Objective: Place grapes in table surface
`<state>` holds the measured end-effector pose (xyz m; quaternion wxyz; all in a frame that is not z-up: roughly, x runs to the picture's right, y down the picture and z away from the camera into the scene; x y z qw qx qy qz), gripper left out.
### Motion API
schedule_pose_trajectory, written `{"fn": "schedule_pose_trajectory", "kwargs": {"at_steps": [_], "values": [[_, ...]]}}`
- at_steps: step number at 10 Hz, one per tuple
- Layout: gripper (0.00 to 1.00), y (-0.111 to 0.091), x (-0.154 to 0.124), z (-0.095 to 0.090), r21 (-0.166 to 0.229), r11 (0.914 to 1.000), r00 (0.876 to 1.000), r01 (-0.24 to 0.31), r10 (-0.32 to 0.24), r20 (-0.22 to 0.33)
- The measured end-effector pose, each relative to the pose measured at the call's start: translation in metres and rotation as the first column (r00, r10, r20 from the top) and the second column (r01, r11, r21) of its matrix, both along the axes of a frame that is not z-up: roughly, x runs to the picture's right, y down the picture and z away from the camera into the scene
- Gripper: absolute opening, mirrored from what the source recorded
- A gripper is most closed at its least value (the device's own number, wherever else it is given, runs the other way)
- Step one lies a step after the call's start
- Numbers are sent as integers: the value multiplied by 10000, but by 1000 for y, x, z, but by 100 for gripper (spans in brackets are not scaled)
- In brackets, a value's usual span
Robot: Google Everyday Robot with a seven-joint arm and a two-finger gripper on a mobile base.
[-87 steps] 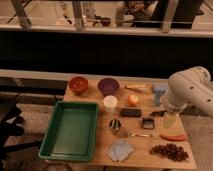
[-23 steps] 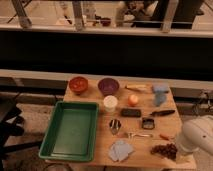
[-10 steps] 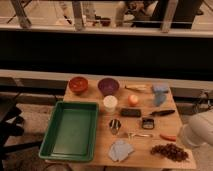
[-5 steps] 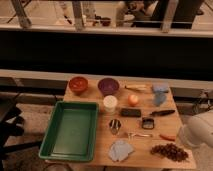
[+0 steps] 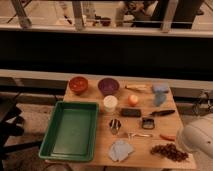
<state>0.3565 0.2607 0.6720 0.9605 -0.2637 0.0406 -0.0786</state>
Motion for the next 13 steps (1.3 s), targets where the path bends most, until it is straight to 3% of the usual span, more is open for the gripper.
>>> {"fn": "schedule_pose_trajectory", "kwargs": {"at_steps": [1, 3, 6, 13], "values": [[80, 1, 0, 1, -205, 9997, 9999, -105, 104, -27], [80, 3, -1, 2, -731, 9960, 9985, -507, 519, 151], [80, 5, 3, 6, -1351, 9843, 9912, -1131, 1212, 533], [80, 15, 11, 19, -1366, 9840, 9887, -1140, 1258, 813]]}}
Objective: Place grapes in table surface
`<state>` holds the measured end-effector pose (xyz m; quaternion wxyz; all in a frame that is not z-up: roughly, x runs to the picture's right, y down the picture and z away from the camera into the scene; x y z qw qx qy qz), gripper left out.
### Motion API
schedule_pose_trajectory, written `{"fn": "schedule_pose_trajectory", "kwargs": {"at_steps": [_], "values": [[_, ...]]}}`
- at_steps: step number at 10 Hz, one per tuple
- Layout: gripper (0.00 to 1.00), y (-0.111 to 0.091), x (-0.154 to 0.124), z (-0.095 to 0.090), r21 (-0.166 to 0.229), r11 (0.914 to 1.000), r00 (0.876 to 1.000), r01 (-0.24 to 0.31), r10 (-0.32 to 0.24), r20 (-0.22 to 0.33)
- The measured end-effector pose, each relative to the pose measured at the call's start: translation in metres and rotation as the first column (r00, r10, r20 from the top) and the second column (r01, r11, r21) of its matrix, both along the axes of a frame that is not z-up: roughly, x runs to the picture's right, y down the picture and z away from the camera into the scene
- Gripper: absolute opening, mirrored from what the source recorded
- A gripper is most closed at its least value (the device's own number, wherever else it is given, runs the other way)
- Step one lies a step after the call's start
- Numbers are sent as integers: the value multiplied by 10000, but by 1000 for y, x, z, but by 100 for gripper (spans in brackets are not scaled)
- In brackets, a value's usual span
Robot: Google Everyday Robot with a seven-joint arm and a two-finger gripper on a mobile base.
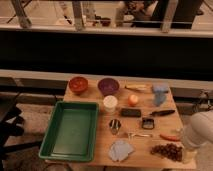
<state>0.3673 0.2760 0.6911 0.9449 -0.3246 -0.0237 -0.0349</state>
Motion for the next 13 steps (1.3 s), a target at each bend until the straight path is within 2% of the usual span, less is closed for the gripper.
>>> {"fn": "schedule_pose_trajectory", "kwargs": {"at_steps": [3, 8, 10, 13], "values": [[80, 10, 6, 14, -222, 9995, 9997, 237, -238, -43], [80, 27, 20, 12, -533, 9977, 9989, 416, -426, -175], [80, 38, 20, 6, -641, 9966, 9986, 527, -528, 6], [80, 47, 17, 3, -371, 9977, 9967, 572, -549, 602]]}}
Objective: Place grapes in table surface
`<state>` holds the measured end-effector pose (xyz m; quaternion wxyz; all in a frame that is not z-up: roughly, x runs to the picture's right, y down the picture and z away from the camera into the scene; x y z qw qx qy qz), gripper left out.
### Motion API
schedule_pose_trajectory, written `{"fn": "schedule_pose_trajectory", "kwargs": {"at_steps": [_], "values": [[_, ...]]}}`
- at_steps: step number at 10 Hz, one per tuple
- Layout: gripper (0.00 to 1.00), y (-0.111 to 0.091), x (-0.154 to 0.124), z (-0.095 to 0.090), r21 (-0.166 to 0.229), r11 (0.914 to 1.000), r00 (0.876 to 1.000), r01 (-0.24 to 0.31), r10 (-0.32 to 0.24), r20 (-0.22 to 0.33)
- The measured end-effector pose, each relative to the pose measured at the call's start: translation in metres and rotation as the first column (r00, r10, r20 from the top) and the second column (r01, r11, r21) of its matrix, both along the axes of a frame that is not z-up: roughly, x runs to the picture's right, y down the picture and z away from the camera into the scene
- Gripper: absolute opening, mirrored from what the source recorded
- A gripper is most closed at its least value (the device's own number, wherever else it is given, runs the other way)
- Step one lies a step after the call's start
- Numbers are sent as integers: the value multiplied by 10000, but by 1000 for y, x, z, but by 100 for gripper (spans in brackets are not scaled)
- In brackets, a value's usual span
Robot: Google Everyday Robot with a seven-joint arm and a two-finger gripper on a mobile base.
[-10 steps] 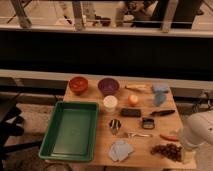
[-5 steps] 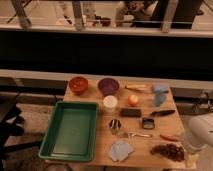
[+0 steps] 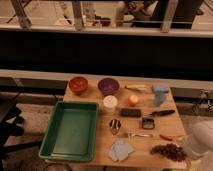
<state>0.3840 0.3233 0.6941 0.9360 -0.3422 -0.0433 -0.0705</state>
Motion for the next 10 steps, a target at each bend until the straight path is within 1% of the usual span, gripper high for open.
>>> {"fn": "schedule_pose_trajectory", "kwargs": {"at_steps": [3, 5, 10], "values": [[80, 4, -5, 2, 88, 10000, 9992, -11, 8, 409], [80, 3, -10, 8, 84, 9999, 9983, -74, 69, 578], [80, 1, -13, 27, -145, 9996, 9979, -221, 230, 600]]}}
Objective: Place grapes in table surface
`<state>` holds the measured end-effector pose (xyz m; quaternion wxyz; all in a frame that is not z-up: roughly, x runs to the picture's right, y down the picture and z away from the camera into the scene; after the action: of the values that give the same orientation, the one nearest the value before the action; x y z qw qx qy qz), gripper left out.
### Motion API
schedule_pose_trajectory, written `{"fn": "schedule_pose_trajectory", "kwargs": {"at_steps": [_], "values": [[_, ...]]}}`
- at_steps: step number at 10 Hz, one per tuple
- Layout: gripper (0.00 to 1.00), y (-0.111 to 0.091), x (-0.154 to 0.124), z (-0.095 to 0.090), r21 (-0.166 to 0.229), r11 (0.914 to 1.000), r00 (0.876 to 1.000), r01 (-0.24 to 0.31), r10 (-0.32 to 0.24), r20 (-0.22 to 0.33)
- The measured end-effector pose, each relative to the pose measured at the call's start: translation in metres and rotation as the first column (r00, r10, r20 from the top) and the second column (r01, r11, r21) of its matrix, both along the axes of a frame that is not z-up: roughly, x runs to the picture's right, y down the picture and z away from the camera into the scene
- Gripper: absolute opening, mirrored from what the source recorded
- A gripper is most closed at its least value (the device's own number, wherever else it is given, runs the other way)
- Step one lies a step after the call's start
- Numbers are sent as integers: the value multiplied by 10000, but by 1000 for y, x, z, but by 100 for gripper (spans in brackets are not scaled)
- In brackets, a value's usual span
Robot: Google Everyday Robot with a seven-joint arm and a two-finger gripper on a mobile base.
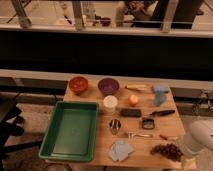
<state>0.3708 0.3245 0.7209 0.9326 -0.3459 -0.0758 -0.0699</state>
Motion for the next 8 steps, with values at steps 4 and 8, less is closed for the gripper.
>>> {"fn": "schedule_pose_trajectory", "kwargs": {"at_steps": [4, 8], "values": [[80, 0, 4, 12, -107, 9997, 9997, -204, 203, -111], [62, 2, 10, 19, -260, 9989, 9991, -387, 382, -207]]}}
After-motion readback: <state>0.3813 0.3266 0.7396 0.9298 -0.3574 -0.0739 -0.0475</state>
